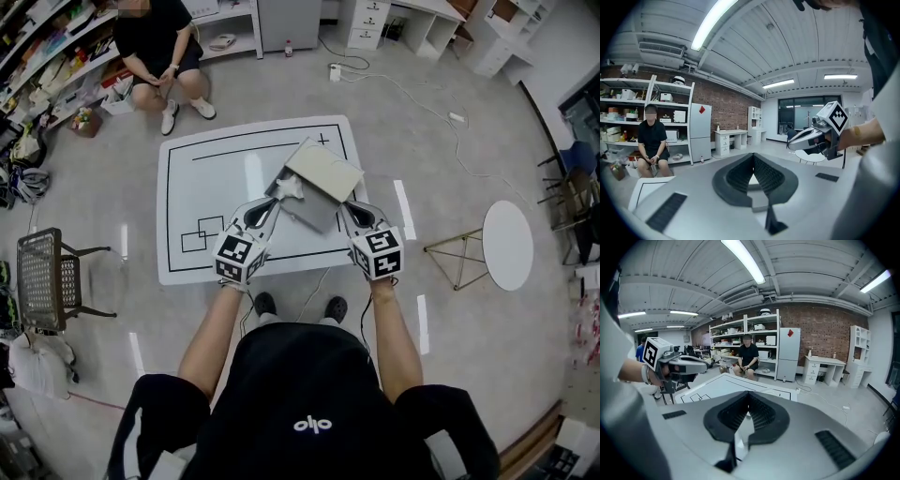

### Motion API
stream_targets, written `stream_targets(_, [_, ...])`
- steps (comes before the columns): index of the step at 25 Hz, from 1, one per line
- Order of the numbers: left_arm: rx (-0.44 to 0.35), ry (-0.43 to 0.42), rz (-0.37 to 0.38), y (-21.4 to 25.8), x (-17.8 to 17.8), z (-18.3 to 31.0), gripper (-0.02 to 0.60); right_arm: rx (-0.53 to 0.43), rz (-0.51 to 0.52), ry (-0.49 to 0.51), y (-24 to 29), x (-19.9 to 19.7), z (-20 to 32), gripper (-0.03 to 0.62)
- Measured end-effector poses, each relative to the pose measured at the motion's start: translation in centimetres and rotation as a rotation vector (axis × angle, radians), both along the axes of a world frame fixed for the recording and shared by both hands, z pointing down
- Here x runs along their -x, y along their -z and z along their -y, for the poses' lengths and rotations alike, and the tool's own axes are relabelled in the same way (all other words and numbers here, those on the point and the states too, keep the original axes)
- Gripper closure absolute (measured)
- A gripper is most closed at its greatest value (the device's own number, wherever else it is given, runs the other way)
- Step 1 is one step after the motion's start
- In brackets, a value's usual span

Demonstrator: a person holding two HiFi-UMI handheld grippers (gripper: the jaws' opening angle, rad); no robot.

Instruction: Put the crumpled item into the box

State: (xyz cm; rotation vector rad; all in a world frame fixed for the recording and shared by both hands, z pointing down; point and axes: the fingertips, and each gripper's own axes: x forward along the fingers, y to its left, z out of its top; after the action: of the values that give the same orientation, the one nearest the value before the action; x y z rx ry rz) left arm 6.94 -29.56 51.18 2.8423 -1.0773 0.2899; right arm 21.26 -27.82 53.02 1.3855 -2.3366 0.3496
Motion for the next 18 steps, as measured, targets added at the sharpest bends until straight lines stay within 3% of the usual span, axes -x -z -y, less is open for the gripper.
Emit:
stream_targets(10, [0.003, 0.020, 0.020, -0.6, -4.9, -1.5, 0.574, -0.012, 0.018, 0.035, -0.3, -4.7, -1.4, 0.585])
stream_targets(18, [-0.002, 0.018, 0.026, -0.2, -6.4, -2.0, 0.575, -0.005, 0.012, 0.046, -0.4, -6.0, -2.2, 0.585])
